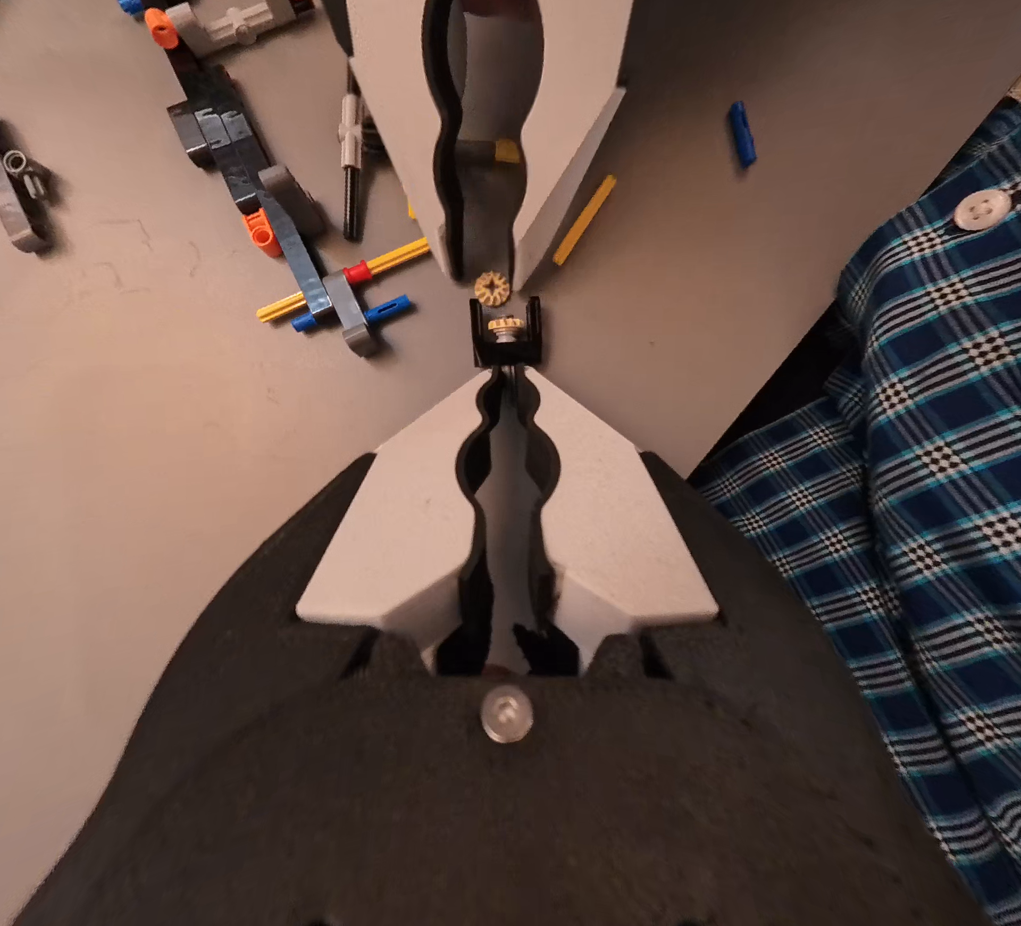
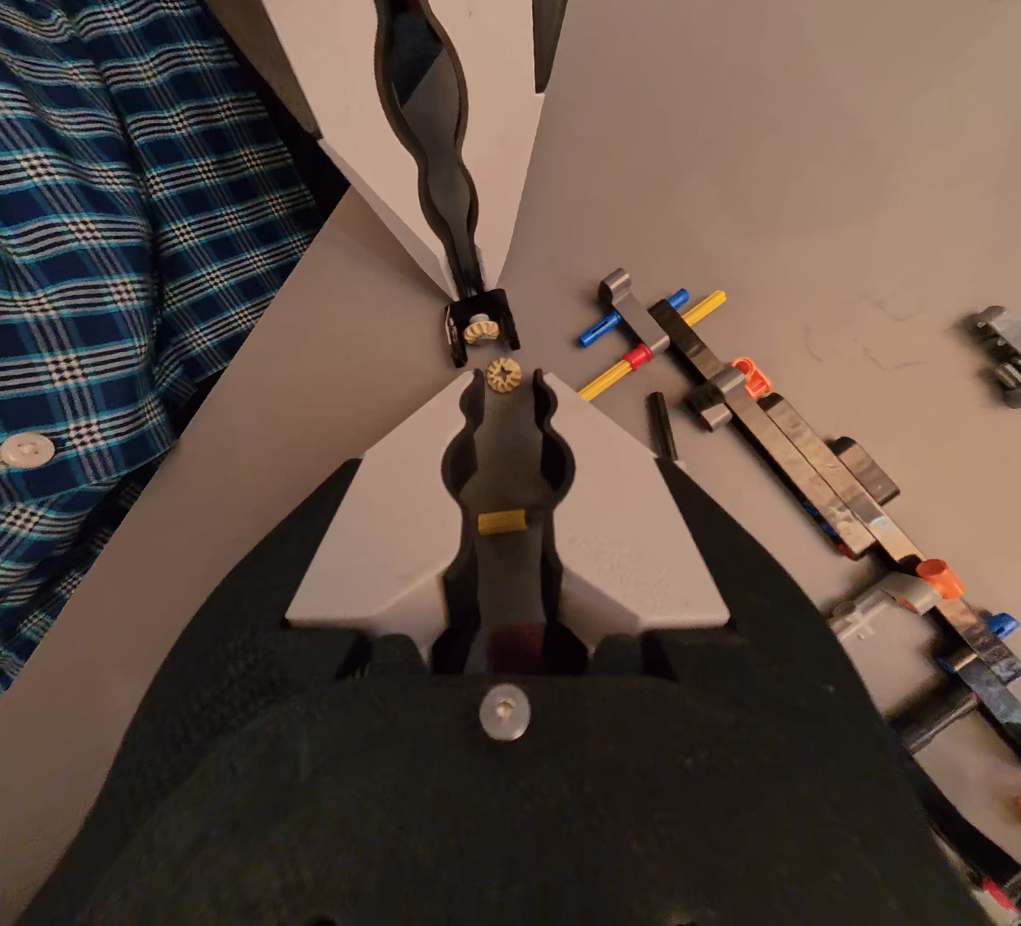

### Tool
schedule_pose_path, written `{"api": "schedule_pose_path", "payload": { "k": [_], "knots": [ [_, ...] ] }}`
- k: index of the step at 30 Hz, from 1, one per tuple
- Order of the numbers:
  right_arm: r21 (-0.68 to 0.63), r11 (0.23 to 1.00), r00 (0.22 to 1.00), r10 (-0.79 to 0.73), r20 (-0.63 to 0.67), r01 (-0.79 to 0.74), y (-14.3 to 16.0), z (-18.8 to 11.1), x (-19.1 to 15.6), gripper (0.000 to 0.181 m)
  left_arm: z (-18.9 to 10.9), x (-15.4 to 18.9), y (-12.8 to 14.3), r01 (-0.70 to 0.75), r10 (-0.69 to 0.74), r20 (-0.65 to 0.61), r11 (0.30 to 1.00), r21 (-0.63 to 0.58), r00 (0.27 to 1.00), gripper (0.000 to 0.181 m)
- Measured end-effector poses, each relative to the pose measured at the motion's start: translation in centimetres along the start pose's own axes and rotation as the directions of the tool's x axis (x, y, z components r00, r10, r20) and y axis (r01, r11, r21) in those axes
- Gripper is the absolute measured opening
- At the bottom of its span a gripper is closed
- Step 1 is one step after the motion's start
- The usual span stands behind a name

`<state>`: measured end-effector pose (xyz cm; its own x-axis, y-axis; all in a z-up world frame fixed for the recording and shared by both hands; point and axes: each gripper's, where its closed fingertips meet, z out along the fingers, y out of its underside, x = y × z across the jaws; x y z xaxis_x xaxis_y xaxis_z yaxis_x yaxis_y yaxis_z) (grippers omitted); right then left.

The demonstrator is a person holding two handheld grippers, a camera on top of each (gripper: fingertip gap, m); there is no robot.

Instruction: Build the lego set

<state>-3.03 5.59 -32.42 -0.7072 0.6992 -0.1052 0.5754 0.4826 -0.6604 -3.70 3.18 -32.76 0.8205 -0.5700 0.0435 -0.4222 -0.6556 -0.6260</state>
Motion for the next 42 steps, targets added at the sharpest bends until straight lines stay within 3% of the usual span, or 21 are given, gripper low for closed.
{"api": "schedule_pose_path", "payload": {
  "k": [8, 16, 22, 28, 34, 42],
  "knots": [
    [-0.002, 1.000, 1.000, -0.011, -0.023, 0.011, -0.2, 0.3, 0.3, 0.009, 0.0, 0.0, 0.0, 0.019, -0.019, 0.006, 1.000, 0.013, 1.000, 0.003],
    [0.041, 0.996, 0.995, -0.074, -0.074, 0.077, -0.6, -0.3, 0.2, 0.009, -0.4, -0.3, 0.1, 0.087, -0.087, 0.007, 0.995, 0.041, 0.996, 0.022],
    [0.049, 0.985, 0.977, -0.158, -0.139, 0.167, -0.8, -0.6, 0.0, 0.009, -1.2, -0.5, -0.6, 0.127, -0.126, -0.009, 0.988, 0.084, 0.992, 0.026],
    [0.053, 0.957, 0.936, -0.267, -0.232, 0.286, -1.4, -0.9, -0.2, 0.009, -1.3, -0.5, -2.8, 0.124, -0.118, -0.053, 0.984, 0.132, 0.992, 0.020],
    [0.048, 0.917, 0.865, -0.356, -0.353, 0.396, -3.1, -2.5, -0.2, 0.009, -1.7, -0.7, -4.9, 0.248, -0.216, -0.165, 0.946, 0.210, 0.962, 0.012],
    [-0.001, 0.877, 0.789, -0.433, -0.436, 0.480, -3.9, -3.3, 0.0, 0.008, -2.3, -0.7, -5.6, 0.370, -0.300, -0.272, 0.892, 0.260, 0.914, 0.002]
  ]
}}
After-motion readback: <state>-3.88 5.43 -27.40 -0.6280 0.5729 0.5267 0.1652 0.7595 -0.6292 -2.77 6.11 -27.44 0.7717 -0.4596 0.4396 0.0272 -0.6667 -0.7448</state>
